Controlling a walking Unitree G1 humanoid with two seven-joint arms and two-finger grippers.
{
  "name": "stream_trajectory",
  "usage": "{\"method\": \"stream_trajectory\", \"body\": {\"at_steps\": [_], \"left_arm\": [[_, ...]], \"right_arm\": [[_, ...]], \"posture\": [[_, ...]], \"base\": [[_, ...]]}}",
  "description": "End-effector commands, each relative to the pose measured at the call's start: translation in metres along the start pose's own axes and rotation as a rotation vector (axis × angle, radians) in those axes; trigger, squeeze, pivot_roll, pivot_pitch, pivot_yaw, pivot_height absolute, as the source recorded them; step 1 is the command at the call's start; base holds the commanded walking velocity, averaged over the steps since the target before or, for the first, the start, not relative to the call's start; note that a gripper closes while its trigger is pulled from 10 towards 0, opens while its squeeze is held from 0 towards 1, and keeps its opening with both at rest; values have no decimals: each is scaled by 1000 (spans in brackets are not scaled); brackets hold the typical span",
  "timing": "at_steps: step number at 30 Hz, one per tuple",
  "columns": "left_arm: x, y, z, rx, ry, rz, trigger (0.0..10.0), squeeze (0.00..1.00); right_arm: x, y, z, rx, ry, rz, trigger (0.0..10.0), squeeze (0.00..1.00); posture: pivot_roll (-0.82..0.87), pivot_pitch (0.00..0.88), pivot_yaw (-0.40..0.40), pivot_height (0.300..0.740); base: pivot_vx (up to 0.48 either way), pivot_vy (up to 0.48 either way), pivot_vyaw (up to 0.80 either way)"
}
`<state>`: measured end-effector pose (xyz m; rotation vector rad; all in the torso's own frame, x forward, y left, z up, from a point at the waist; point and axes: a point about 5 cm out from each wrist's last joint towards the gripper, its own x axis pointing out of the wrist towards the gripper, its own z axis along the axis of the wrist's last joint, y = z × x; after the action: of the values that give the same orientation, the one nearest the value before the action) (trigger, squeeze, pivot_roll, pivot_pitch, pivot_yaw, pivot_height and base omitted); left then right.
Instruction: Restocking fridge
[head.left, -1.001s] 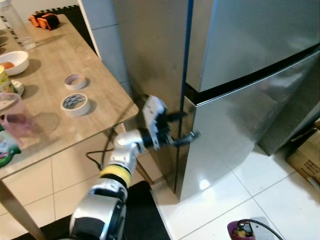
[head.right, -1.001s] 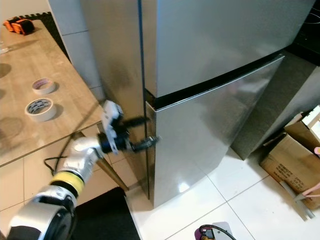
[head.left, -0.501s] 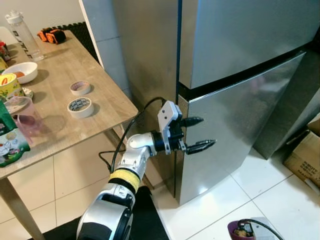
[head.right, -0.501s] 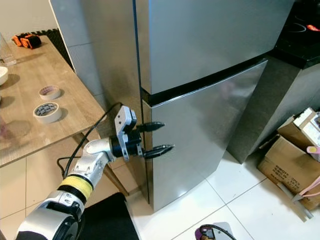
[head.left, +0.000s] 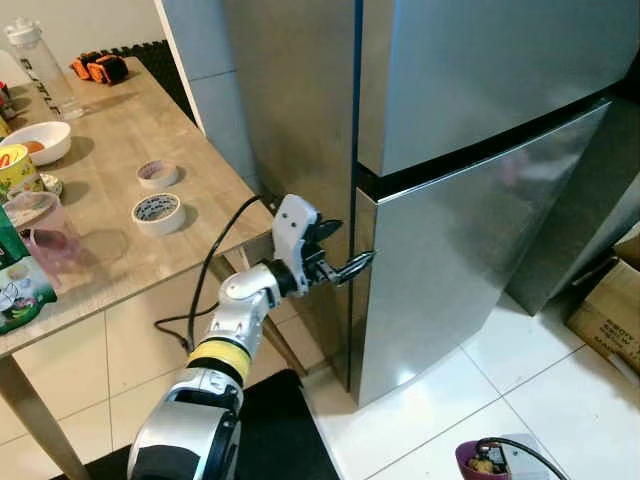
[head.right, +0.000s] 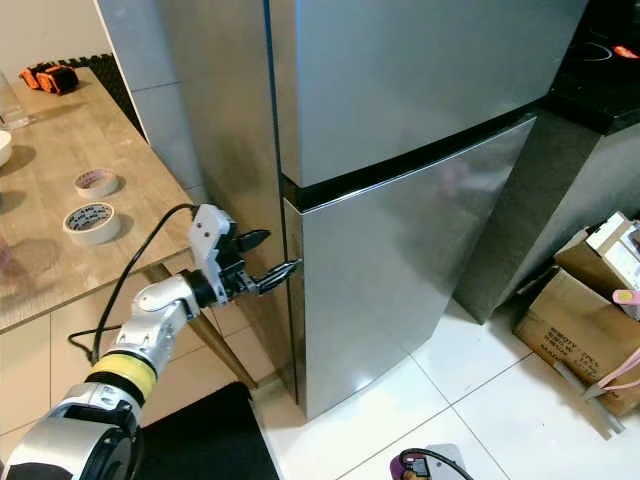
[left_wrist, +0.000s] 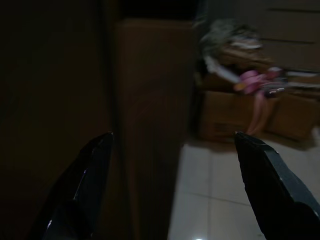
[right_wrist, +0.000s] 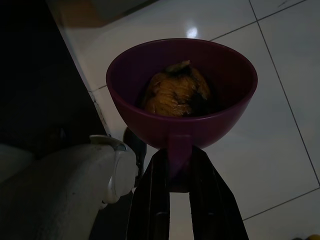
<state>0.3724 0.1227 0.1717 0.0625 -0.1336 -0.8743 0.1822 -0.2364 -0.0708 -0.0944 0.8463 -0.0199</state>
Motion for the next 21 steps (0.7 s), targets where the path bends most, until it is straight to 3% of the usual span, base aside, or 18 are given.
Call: {"method": "stream_trajectory", "body": {"at_steps": [1, 6, 13, 21], "left_arm": [[-7, 5, -7, -12, 24, 42, 10000, 0], [1, 1, -2, -80, -40, 0, 10000, 0], [27, -10, 18, -176, -125, -97, 10000, 0], [46, -22, 23, -174, -105, -145, 10000, 0]], "right_arm": [[-2, 1, -8, 18, 19, -5, 10000, 0], [-2, 1, -6, 29, 11, -11, 10000, 0], [-2, 1, -6, 26, 11, -9, 10000, 0], [-3, -4, -8, 21, 11, -20, 10000, 0]], "posture": [[-107, 158, 52, 740], [-106, 183, 54, 740], [-107, 189, 56, 740], [-118, 199, 54, 740]], "base": [[0, 0, 0], [0, 0, 0], [0, 0, 0], [0, 0, 0]]}}
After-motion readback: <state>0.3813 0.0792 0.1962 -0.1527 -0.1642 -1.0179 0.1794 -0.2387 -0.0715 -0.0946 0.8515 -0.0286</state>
